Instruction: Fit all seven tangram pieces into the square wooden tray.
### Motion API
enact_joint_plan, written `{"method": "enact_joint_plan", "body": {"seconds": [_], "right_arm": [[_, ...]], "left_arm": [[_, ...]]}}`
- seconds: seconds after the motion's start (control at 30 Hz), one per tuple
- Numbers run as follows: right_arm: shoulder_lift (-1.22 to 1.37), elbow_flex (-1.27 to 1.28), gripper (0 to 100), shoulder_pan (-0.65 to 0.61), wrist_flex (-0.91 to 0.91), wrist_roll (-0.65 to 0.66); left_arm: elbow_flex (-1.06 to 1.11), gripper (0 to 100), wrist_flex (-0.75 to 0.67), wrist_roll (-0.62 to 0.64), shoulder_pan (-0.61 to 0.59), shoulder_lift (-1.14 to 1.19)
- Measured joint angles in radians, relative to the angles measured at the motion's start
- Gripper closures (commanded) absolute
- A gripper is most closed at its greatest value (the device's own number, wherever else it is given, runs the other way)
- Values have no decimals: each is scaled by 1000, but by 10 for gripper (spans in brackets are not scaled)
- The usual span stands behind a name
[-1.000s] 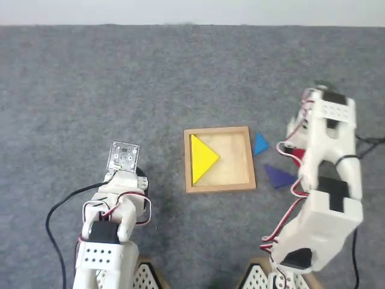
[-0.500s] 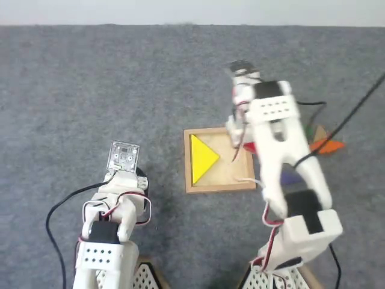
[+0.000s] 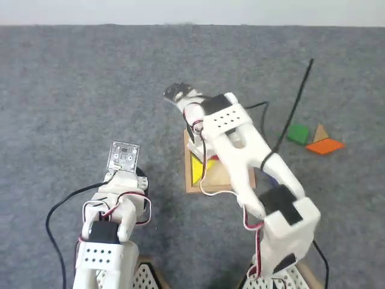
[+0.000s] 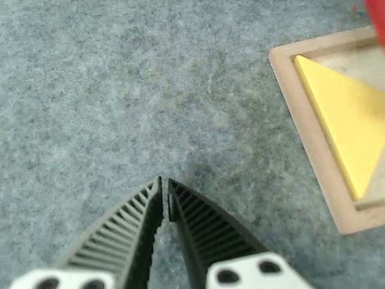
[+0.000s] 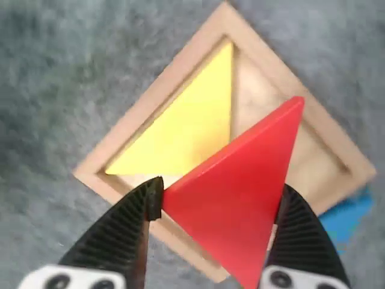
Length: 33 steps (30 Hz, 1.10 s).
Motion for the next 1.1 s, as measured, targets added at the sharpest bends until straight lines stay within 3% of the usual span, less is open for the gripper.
{"method": "enact_joint_plan", "body": {"seconds": [0.23, 0.57, 0.67, 0.93, 1.1], "right_arm": [[112, -101, 834, 35, -2, 347], [190, -144, 828, 63, 29, 654], [201, -144, 815, 64, 52, 706], [201, -144, 640, 83, 71, 726], [201, -163, 619, 80, 72, 726]], "left_arm": [[0, 986, 0, 0, 0, 0], [0, 986, 0, 0, 0, 0], [0, 986, 0, 0, 0, 0], [0, 986, 0, 0, 0, 0], [0, 986, 0, 0, 0, 0]]}}
